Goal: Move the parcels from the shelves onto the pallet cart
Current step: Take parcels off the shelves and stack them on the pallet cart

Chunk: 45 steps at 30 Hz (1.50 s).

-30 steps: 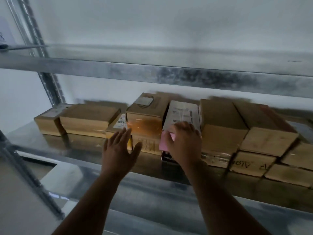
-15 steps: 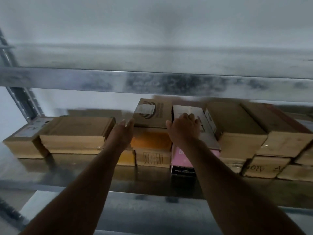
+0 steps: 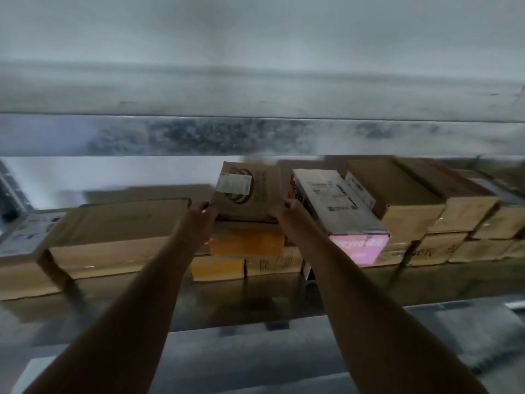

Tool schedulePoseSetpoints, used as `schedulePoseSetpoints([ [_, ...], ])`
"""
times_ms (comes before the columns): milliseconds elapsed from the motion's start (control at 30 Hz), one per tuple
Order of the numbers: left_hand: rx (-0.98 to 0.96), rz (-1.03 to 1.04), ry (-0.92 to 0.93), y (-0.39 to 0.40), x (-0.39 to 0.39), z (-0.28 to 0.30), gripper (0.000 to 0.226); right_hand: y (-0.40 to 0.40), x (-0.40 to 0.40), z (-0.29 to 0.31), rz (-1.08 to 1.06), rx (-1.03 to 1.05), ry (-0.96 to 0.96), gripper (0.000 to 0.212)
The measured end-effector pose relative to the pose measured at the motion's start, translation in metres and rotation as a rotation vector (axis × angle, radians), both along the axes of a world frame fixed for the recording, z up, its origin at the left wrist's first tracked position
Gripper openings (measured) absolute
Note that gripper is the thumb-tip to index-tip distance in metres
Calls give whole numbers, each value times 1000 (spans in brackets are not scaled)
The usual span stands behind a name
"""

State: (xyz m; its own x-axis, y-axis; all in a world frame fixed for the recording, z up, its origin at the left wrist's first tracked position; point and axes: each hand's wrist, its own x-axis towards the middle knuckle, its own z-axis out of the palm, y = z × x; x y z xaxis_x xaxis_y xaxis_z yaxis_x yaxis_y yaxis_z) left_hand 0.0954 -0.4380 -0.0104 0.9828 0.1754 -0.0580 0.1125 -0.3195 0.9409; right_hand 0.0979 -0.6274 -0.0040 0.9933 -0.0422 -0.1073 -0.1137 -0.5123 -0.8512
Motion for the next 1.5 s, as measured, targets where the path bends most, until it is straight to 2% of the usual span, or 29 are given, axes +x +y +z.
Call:
schedulePoseSetpoints([
  [67,-77,-73,-10,3,-2,-4,20,2,-12,-6,23,132,6,53],
  [133,-191,-160,-30,5,-11,-11,26,2,-22,-12,17,160,-79,63],
  [200,-208,-253,-124,10,-28,-20,40,3,-35,-20,71,112,-230,53],
  [267,-158,-311,-243,15,-46,-31,52,5,-51,-30,119,189,-318,56],
  [333,-123,-303,-320,15,-65,-38,60,5,-67,-40,138,245,-362,66],
  [467,-153,-298,-393,11,-111,-45,59,2,-101,-58,173,261,-331,79],
  [600,-212,-293,-374,15,-157,-56,57,-3,-141,-64,242,283,-355,80],
  [767,-162,-139,-353,-4,-218,-72,59,-20,-202,-73,206,201,-392,80],
  [1067,-108,-243,-343,-110,-277,-71,64,-129,-288,-61,94,233,-446,69],
  [1500,-85,-526,-323,-313,-334,-73,68,-318,-408,-66,-174,298,-470,71],
])
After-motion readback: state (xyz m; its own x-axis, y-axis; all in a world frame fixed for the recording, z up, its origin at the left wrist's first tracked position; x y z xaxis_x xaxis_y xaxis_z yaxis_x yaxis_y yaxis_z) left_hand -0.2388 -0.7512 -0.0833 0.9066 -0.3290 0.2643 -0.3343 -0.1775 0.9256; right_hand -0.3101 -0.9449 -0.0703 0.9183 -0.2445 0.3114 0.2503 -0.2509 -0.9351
